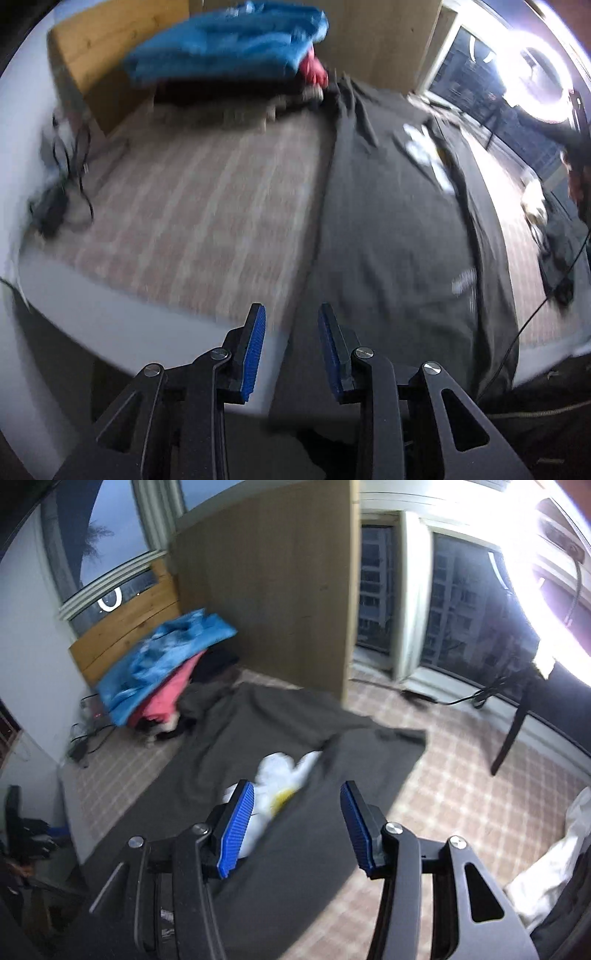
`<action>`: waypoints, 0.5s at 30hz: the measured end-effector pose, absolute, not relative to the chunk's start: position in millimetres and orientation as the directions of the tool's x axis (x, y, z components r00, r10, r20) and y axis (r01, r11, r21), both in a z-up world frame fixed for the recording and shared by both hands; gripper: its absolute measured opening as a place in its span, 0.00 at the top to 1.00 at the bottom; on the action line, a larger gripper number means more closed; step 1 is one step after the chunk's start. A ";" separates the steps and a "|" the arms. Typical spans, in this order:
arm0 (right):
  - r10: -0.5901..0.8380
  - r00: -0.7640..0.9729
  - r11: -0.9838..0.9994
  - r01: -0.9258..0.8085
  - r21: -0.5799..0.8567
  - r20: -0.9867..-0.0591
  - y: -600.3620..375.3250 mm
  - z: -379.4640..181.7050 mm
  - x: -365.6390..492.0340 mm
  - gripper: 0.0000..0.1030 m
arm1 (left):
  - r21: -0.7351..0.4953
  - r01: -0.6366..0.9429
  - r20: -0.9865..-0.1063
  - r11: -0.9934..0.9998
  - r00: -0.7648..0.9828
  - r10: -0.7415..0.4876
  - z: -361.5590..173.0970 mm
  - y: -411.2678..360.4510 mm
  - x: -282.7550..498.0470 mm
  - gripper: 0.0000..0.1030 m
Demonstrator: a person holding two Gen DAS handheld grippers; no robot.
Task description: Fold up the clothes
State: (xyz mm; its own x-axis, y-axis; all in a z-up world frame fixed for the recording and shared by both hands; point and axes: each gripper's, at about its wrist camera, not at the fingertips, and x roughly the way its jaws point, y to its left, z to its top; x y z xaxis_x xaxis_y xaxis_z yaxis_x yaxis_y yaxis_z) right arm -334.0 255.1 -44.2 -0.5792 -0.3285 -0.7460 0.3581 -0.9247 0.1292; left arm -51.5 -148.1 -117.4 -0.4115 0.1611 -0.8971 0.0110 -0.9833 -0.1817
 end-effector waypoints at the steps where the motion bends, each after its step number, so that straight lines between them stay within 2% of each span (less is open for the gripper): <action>1: -0.327 -0.573 -0.923 0.363 0.125 -0.752 243.9 -41.0 -327.9 0.53 | -0.197 0.001 -0.894 -0.980 -0.410 0.179 -120.0 -152.3 -45.1 0.73; 7: -0.331 -0.562 -0.903 0.422 0.081 -0.758 171.4 -8.8 -320.6 0.53 | -0.257 -0.100 -0.845 -0.961 -0.460 0.274 -114.9 -162.6 -43.5 0.73; 10: -0.348 -0.534 -0.893 0.440 0.098 -0.770 130.3 -4.7 -339.8 0.53 | -0.249 -0.135 -0.826 -0.959 -0.487 0.283 -111.7 -161.4 -62.7 0.73; 15: -0.313 -0.484 -0.900 0.425 0.093 -0.817 85.6 -30.8 -387.3 0.53 | -0.245 -0.189 -0.803 -0.951 -0.510 0.308 -99.3 -143.6 -116.8 0.73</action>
